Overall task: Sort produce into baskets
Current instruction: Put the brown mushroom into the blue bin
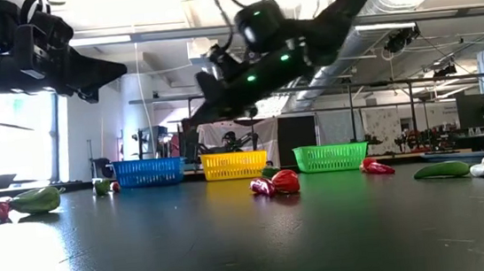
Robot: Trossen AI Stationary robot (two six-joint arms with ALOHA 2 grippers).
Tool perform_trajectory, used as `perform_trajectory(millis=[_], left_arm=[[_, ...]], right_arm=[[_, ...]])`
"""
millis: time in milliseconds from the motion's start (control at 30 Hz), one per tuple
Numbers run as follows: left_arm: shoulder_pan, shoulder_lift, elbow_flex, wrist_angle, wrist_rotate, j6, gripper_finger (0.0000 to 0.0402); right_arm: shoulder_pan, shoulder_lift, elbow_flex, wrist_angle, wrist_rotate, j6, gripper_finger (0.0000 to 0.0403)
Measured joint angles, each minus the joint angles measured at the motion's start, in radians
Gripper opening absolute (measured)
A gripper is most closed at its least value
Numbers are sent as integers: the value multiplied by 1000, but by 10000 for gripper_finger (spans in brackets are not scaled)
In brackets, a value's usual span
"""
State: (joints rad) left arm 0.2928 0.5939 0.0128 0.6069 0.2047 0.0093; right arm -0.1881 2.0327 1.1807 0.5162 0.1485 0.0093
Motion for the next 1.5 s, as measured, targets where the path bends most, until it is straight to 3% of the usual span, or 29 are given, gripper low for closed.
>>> perform_trajectory(millis=[467, 667, 900, 1067, 1400, 1500], left_arm=[[0, 1, 0, -7, 0, 2, 0], [0, 1, 0, -10, 1, 2, 0], [0, 1, 0, -12, 1, 2, 0], [0, 1, 0, -12, 2, 2, 0], [0, 1, 0, -12, 3, 2, 0], [0, 1, 0, -11, 3, 2, 0]], right_arm=[[-101, 274, 464, -229, 10, 17, 0], [-128, 362, 595, -308, 38, 43, 0], [-151, 380, 626, -316, 58, 84, 0], [-173, 380, 626, -321, 2, 120, 1], [-165, 372, 626, -344, -24, 95, 46], [-153, 330, 624, -397, 13, 45, 25]])
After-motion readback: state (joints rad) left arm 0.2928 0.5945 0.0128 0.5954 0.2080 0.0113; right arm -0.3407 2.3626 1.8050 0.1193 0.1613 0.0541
